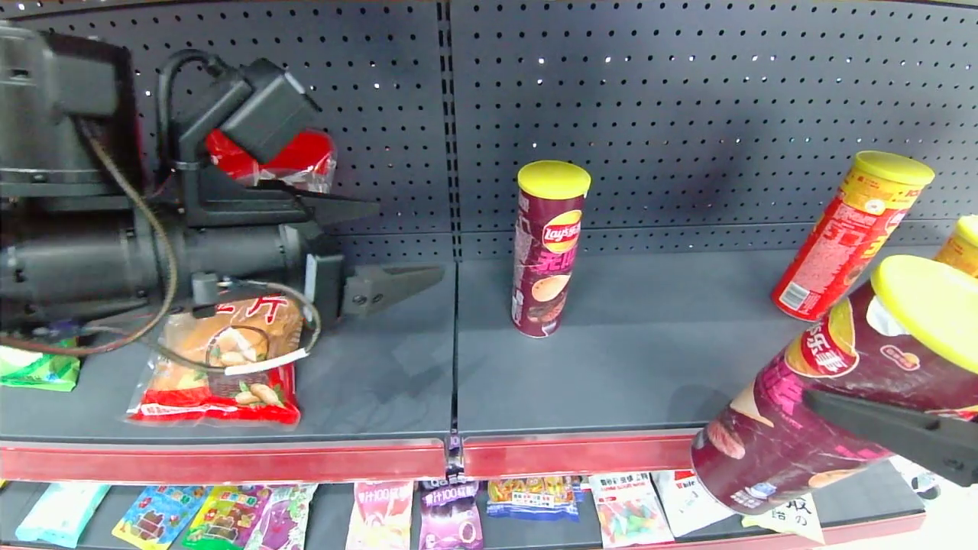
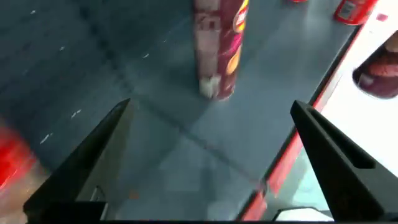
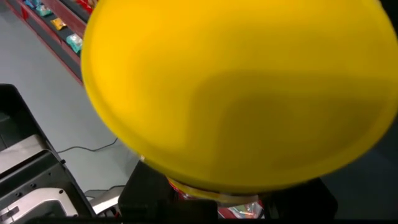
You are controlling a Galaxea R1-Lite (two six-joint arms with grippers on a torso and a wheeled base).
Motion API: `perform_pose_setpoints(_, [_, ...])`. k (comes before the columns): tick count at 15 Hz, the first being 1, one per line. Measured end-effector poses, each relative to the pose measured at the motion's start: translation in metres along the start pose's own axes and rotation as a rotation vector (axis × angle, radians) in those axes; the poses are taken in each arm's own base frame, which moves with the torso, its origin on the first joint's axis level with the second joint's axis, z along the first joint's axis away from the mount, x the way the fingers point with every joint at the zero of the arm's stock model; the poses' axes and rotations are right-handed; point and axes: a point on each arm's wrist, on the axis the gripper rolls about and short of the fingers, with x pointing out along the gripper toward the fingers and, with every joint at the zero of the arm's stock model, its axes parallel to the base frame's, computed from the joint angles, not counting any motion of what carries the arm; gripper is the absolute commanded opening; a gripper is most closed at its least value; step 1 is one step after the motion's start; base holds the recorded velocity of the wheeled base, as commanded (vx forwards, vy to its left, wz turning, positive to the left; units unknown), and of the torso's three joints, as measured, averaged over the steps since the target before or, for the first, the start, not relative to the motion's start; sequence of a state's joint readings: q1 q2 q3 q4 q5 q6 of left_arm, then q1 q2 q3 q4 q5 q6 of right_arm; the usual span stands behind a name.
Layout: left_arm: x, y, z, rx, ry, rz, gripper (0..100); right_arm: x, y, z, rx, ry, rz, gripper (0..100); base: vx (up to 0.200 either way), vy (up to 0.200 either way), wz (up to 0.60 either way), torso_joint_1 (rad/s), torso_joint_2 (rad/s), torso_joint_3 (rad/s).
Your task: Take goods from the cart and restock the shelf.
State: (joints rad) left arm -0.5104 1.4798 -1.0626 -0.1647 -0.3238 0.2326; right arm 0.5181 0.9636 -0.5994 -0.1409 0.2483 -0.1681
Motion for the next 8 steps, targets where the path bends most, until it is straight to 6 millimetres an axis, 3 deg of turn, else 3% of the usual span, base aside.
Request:
perform_pose_setpoints(4, [0.051,0.005,0.007,0.012,0.006,-0.044,100,0.000,-0.001,-0.001,0.004,0.005,-0.013,0,0.000,0.000,0.00,0.000,0.00,0.000])
perform_pose_setpoints(8, [0.090,0.005,0.012,0.023,-0.002,-0.070,100,-0.001,-0.002,-0.002,0.005,0.006,-0.020,0,0.000,0.000,0.00,0.000,0.00,0.000])
